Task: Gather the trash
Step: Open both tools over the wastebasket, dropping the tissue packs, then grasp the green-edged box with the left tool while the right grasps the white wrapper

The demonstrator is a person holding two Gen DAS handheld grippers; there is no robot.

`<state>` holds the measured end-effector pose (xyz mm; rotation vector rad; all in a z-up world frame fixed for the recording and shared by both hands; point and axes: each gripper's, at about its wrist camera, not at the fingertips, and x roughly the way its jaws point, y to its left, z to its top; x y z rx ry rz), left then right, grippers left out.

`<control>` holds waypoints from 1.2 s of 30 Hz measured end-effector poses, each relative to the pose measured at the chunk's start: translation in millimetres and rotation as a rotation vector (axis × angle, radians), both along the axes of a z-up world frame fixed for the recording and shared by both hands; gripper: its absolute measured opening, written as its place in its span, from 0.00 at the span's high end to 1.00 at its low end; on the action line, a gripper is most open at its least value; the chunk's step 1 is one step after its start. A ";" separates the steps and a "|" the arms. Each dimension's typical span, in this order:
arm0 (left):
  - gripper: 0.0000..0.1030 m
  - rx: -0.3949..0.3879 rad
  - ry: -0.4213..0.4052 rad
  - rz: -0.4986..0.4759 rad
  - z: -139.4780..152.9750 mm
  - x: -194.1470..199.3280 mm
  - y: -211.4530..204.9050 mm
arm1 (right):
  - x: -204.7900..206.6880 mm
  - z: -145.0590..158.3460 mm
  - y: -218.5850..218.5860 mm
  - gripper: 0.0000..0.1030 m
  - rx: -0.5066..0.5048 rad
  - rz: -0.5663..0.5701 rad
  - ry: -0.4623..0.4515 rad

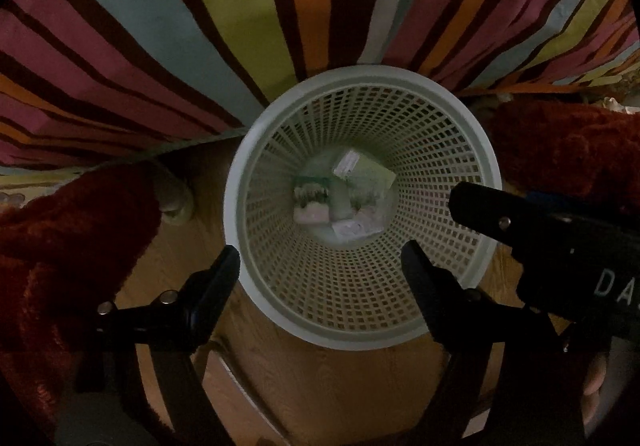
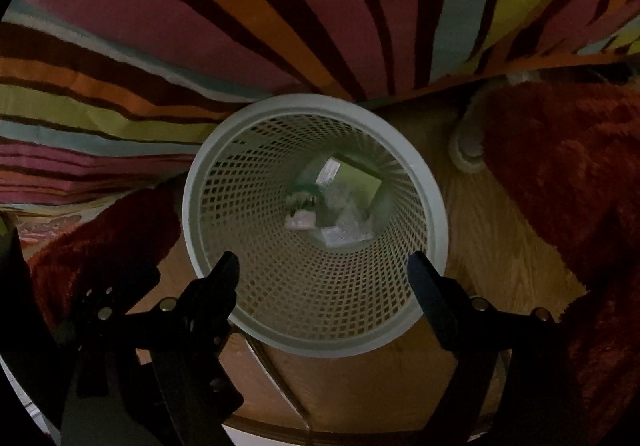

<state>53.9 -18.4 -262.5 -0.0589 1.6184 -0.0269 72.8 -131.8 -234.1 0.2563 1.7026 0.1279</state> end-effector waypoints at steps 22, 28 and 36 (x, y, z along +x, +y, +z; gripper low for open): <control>0.22 -0.008 -0.276 0.129 102.2 -9.4 40.4 | -6.7 117.3 -13.5 0.21 -0.004 0.025 -0.400; 0.22 0.026 -0.422 0.158 150.4 0.6 58.9 | 13.3 179.9 -23.7 0.21 -0.014 0.032 -0.659; 0.22 0.054 -0.570 0.197 214.1 58.9 92.2 | 84.8 236.9 -28.8 0.21 -0.003 0.027 -0.864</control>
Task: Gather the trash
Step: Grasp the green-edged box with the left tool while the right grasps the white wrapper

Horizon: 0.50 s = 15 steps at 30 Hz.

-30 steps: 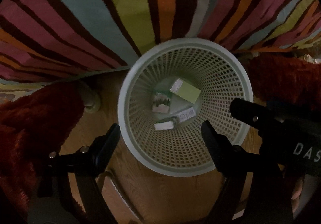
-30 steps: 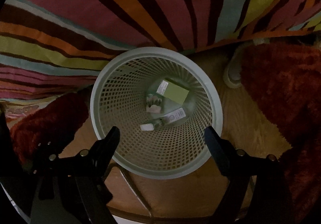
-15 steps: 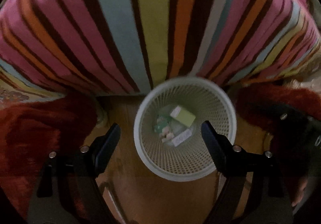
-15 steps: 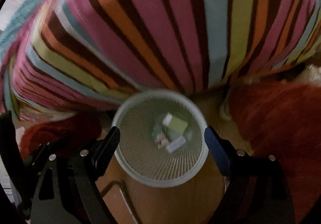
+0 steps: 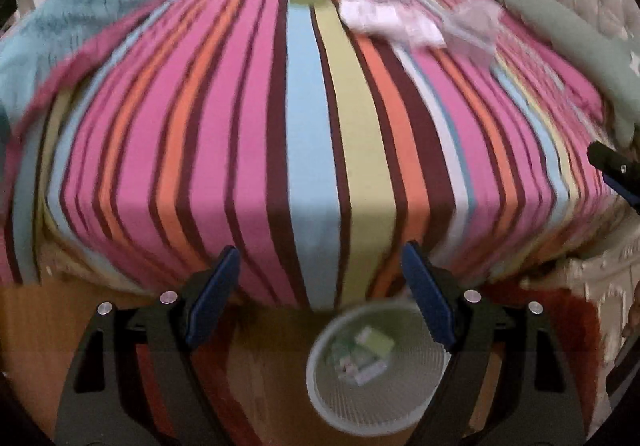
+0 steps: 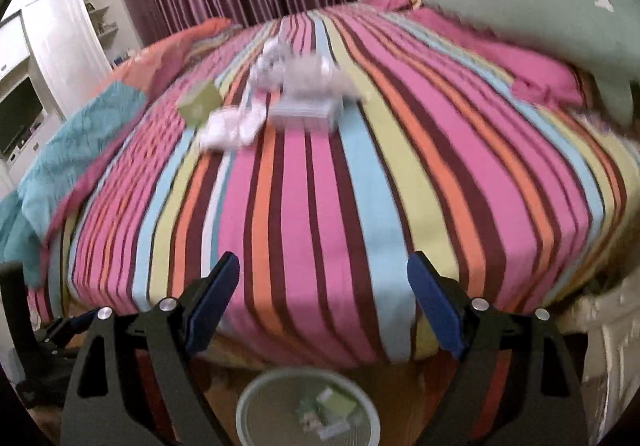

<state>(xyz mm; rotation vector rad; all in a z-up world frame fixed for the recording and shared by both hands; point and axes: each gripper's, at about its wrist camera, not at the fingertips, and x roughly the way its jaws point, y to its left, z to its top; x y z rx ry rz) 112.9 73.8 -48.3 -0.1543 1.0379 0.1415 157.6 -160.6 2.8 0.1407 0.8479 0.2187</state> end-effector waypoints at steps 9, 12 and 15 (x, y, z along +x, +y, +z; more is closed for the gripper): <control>0.22 0.042 -0.069 0.085 37.9 112.1 43.5 | 90.9 26.2 20.6 0.21 -0.061 0.078 -0.067; 0.22 0.047 -0.077 0.098 44.6 142.7 55.5 | 114.4 26.7 26.8 0.21 -0.100 0.104 -0.080; 0.22 0.025 -0.077 0.096 44.6 175.1 64.2 | 135.5 21.8 30.9 0.21 -0.130 0.127 -0.073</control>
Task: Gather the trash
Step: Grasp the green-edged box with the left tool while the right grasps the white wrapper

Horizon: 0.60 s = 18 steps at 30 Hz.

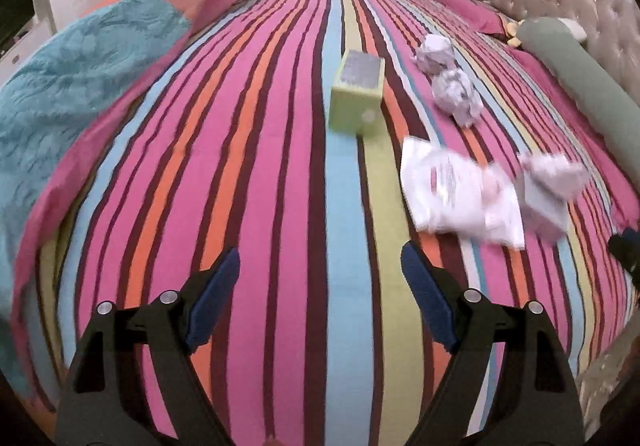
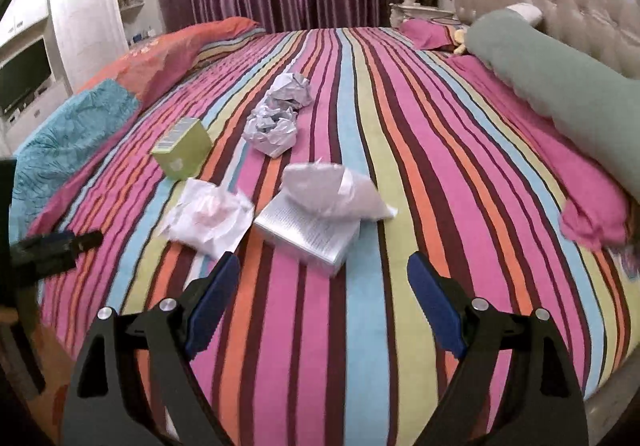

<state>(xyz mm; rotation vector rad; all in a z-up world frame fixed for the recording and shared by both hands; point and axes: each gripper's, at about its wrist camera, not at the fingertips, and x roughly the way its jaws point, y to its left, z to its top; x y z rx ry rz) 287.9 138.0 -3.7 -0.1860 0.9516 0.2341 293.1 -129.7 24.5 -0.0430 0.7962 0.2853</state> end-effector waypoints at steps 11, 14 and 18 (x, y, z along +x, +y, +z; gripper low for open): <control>0.22 -0.008 0.003 -0.036 -0.8 95.9 14.5 | 62.9 -21.8 6.7 0.21 -0.074 0.096 0.066; 0.22 0.011 0.007 -0.047 -2.3 112.0 14.1 | 69.1 -25.1 12.3 0.21 -0.095 0.130 0.070; 0.22 0.001 0.026 -0.052 -8.3 134.6 15.3 | 83.3 -28.0 16.1 0.21 -0.094 0.151 0.080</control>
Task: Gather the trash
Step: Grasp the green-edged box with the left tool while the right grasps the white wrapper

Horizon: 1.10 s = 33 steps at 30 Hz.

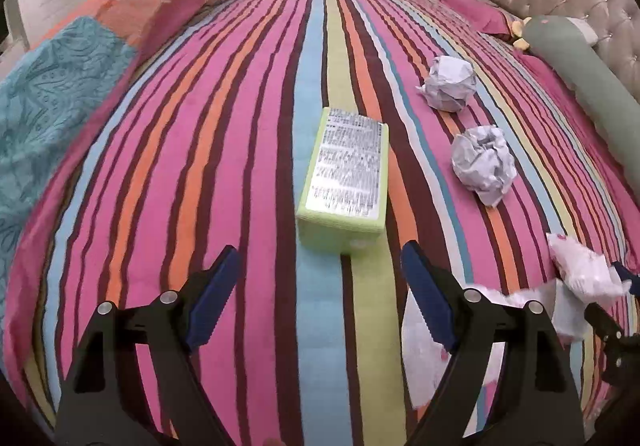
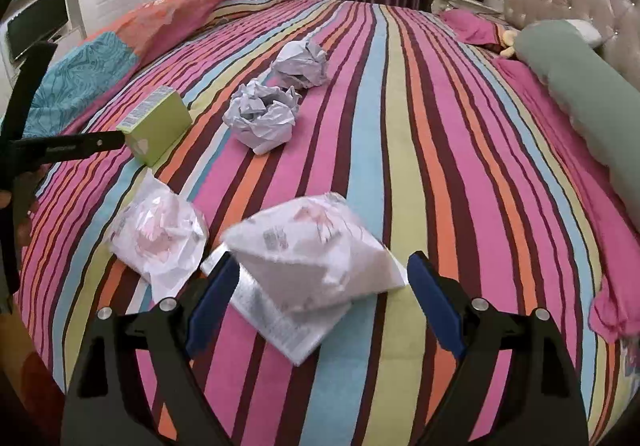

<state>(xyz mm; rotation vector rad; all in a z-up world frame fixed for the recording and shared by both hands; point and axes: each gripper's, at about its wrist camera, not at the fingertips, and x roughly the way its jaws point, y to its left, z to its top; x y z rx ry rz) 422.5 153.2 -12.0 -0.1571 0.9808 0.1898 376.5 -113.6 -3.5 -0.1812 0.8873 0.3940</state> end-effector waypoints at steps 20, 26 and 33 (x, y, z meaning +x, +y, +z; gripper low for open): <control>0.29 -0.038 0.120 0.028 -46.2 79.9 9.1 | 57.2 -25.5 -5.4 0.32 0.105 -0.052 0.167; 0.53 -0.032 0.115 0.041 -44.4 80.3 14.9 | 56.8 -19.9 -9.2 0.42 0.133 -0.087 0.154; 0.53 -0.024 0.085 0.039 -31.2 64.7 16.6 | 50.1 0.0 -38.9 0.43 0.200 -0.227 0.094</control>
